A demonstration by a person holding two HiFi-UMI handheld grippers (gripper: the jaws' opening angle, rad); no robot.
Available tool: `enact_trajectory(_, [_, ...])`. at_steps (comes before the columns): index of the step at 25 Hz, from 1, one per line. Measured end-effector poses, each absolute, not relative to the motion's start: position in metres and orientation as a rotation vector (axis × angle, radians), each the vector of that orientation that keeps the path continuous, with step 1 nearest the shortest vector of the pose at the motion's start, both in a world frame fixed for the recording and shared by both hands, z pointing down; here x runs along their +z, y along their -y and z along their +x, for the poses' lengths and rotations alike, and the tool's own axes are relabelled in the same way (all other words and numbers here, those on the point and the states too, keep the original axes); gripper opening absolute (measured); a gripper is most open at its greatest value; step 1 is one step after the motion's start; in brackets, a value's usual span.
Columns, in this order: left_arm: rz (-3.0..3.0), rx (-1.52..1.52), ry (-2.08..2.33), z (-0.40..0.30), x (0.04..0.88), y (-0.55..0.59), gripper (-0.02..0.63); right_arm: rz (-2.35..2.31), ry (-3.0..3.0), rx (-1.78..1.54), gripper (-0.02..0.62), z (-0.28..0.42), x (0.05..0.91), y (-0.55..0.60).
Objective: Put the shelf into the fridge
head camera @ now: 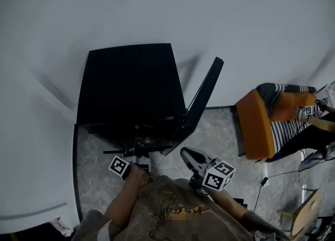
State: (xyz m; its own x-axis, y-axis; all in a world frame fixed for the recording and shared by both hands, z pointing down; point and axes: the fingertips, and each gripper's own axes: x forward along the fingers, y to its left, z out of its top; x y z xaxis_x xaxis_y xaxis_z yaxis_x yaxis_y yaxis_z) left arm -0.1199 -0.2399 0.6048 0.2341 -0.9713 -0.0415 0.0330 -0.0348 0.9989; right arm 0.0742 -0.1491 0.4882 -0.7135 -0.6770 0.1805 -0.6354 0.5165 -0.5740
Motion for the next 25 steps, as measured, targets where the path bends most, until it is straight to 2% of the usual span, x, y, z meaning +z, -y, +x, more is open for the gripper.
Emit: enact_trajectory(25, [1.357,-1.056,1.024,-0.123,0.608,0.297,0.015,-1.223,-2.650,-0.978,0.021,0.079,0.489,0.147])
